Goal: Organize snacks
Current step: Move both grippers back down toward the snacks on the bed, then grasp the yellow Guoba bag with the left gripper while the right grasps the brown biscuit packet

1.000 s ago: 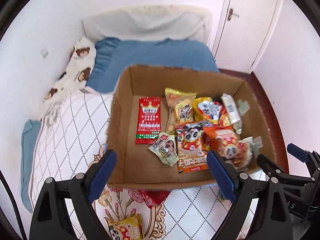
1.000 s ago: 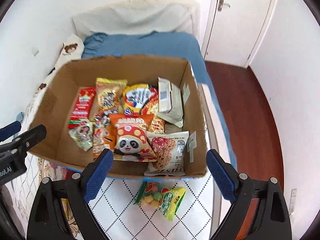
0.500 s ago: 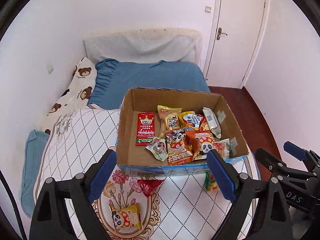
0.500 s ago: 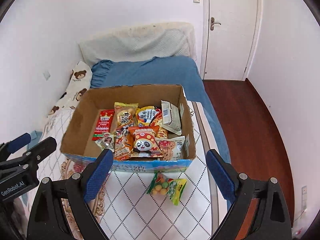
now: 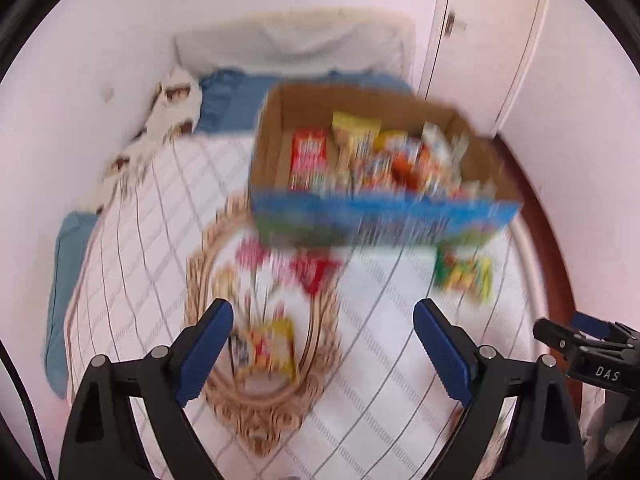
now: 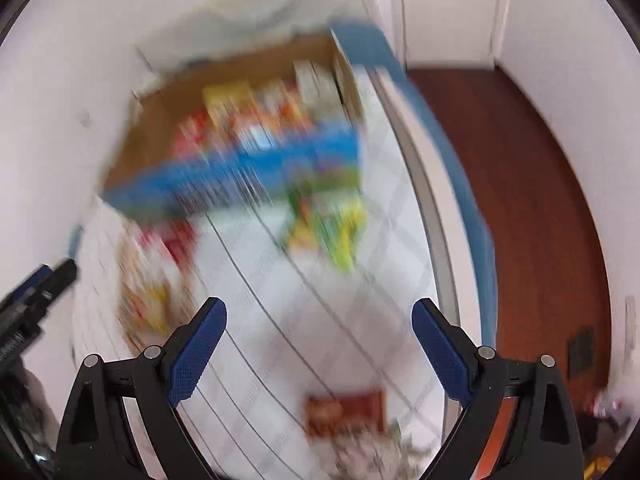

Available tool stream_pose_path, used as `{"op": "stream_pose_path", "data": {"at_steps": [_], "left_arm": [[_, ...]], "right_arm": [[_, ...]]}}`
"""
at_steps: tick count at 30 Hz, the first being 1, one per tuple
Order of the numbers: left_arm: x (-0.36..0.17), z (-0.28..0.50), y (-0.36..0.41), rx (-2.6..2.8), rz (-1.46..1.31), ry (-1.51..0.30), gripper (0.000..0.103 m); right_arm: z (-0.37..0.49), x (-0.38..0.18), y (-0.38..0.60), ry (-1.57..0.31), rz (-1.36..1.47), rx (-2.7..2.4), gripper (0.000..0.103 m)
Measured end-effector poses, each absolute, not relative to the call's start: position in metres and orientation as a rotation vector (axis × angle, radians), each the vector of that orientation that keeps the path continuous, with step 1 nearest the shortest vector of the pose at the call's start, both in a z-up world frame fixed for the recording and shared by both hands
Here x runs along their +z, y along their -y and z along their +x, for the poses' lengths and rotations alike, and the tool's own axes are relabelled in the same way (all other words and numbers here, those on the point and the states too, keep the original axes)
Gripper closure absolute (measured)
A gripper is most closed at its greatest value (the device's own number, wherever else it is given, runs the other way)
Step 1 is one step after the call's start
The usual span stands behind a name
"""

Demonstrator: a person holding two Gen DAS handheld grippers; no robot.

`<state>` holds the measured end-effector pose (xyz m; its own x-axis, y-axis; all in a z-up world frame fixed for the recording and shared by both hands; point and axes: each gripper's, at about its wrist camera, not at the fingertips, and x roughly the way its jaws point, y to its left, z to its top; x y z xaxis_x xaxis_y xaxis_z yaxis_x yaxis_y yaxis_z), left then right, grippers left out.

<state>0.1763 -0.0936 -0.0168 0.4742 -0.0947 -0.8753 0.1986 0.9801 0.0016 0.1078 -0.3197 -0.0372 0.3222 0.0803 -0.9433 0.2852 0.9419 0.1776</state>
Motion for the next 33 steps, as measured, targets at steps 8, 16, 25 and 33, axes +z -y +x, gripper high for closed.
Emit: {"op": "stream_pose_path", "data": {"at_steps": [8,16,25,33], "left_arm": [[-0.093,0.146,0.071,-0.136,0.082,-1.288,0.011],[-0.129,0.148,0.02,-0.033,-0.036,-1.409,0.011],[-0.136,0.161,-0.032,0.057,-0.142,-1.426,0.011],[-0.12,0.185,0.031,-0.211,0.349,-1.315,0.011]], "right_arm": [[0.02,-0.162,0.348,-1.513,0.782,-0.251,0.007],[-0.001,-0.201,0.34,-1.499,1.041,-0.315,0.009],[0.068,-0.18,0.274,-1.442,0.515,-0.227,0.035],[0.105,-0.17,0.226,-1.508,0.244,-0.047,0.037]]}}
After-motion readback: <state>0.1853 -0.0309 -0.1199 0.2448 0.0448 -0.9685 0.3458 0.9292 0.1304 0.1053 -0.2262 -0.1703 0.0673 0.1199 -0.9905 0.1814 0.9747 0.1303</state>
